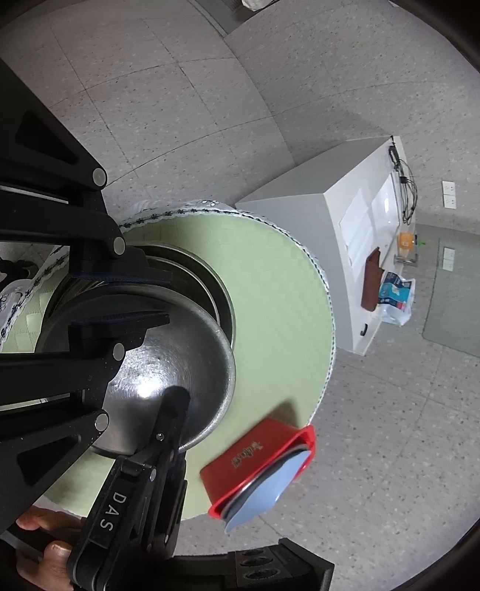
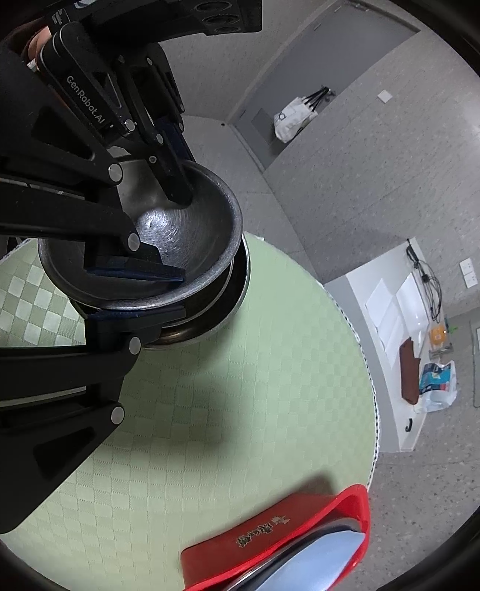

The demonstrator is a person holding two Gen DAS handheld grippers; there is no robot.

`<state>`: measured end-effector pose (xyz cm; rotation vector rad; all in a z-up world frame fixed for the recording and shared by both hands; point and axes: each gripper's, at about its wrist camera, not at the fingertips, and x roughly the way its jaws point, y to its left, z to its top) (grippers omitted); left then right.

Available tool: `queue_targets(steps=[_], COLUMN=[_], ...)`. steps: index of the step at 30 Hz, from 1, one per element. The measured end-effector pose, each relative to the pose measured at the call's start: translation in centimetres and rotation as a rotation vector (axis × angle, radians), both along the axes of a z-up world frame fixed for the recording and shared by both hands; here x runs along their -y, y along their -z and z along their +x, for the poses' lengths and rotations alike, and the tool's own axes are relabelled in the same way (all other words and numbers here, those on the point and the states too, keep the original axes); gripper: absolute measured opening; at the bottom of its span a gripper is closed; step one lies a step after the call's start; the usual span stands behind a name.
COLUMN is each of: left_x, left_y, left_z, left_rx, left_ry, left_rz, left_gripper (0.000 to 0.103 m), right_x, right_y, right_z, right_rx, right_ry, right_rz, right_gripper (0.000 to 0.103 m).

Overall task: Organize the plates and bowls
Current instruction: 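Lower the held steel bowl into the bowl on the mat, nesting them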

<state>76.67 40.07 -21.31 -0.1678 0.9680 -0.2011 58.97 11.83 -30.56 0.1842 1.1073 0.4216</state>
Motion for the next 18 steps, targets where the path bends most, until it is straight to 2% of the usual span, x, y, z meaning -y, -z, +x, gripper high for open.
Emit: queue_targets(steps=[7,13,18], left_x=[0.0,-0.1,0.1], left_y=[1.1,1.2,0.7], left_z=[1.4,1.6,1.2], left_rx=[-0.022,-0.019,-0.005], left_ry=[-0.005,-0.002,-0.003], left_rz=[0.002,-0.005,0.004], left_gripper=[0.011,0.016,0.018], right_x=[-0.5,-0.8,-1.5], right_y=[0.8,0.7,0.4], right_z=[0.4,0.3,-0.1], right_rx=[-0.012,0.003,0.030], right_ry=[0.010,0.012,0.003], right_rz=[-0.039,-0.049,-0.103], right_gripper=[0.013,0.015,0.017])
